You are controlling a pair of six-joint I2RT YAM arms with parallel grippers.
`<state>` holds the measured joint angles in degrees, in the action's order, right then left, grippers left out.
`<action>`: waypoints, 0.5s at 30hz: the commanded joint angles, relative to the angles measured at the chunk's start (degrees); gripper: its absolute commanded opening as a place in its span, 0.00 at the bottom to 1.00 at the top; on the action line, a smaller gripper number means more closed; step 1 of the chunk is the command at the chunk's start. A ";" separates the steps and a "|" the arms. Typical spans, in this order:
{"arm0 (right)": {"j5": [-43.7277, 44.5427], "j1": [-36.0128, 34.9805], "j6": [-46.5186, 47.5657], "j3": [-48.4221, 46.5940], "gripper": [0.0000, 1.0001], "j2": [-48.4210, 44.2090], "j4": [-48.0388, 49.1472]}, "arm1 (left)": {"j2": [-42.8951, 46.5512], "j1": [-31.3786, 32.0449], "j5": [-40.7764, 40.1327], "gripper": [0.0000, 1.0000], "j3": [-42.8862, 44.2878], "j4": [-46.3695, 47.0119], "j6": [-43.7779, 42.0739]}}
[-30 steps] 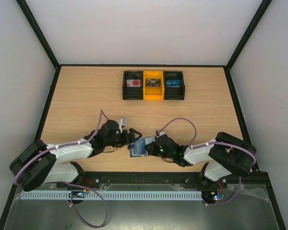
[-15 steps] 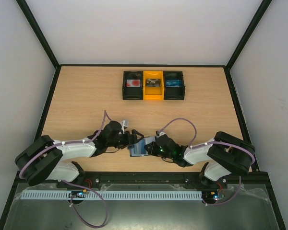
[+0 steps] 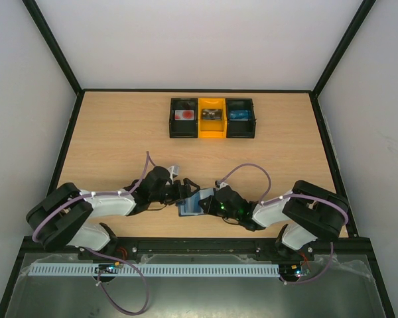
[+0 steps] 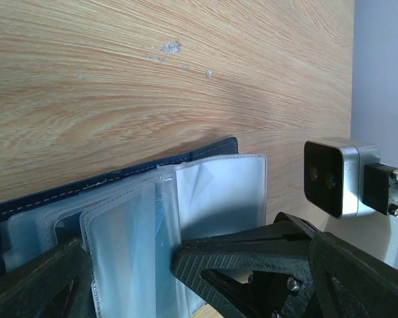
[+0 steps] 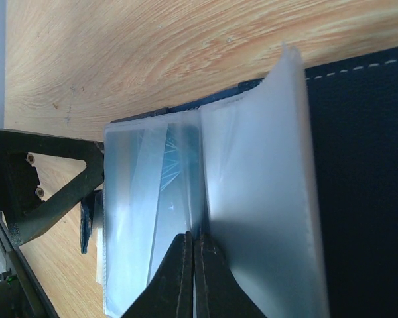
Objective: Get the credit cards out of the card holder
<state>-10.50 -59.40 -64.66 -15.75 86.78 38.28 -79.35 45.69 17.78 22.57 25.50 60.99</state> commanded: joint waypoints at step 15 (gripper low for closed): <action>0.29 -0.50 -0.68 0.34 0.02 1.56 1.51 | 0.45 0.36 2.76 0.90 1.24 2.34 2.20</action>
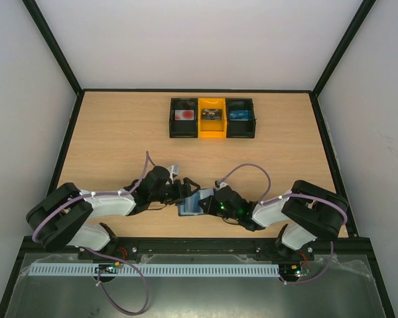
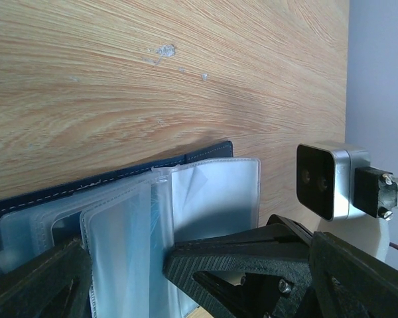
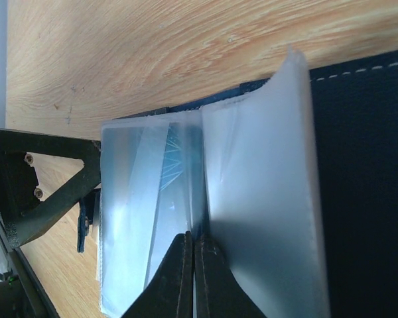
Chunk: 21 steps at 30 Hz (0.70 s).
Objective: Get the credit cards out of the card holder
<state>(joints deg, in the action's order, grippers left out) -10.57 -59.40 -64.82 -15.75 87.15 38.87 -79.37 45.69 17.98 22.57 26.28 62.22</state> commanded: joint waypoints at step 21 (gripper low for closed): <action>0.68 -0.51 -1.01 0.78 0.06 0.83 1.69 | 1.99 1.88 3.74 0.90 2.56 2.66 2.12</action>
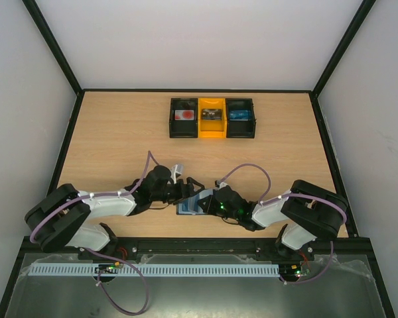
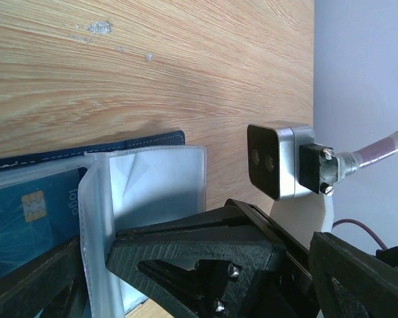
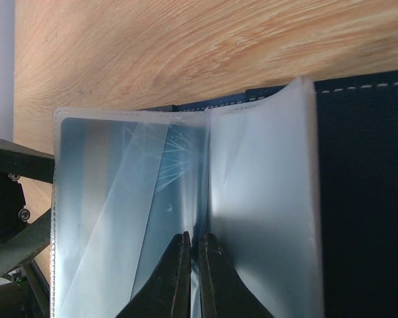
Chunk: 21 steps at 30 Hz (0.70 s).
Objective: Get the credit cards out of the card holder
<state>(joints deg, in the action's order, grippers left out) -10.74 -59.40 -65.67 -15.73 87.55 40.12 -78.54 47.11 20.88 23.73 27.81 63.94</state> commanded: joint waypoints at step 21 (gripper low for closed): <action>14.47 -0.50 7.45 -0.34 0.18 -19.73 -22.60 | 0.45 1.87 -0.23 0.90 3.44 -0.57 0.13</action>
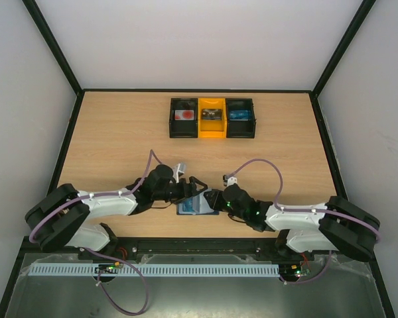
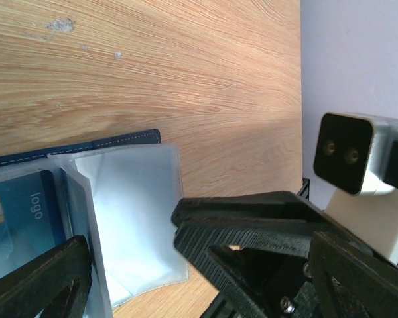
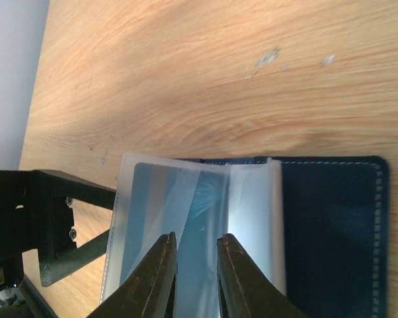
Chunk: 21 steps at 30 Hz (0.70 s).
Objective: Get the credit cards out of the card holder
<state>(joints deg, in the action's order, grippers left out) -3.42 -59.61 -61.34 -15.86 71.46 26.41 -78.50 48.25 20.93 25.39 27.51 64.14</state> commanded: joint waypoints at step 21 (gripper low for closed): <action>8.57 -0.33 2.40 4.47 0.13 -5.61 -9.27 | -5.79 3.88 -0.19 0.90 5.46 2.23 0.63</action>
<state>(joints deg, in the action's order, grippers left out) 2.20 -59.61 -59.11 -12.45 67.22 18.90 -82.98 51.81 20.47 29.23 27.66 64.58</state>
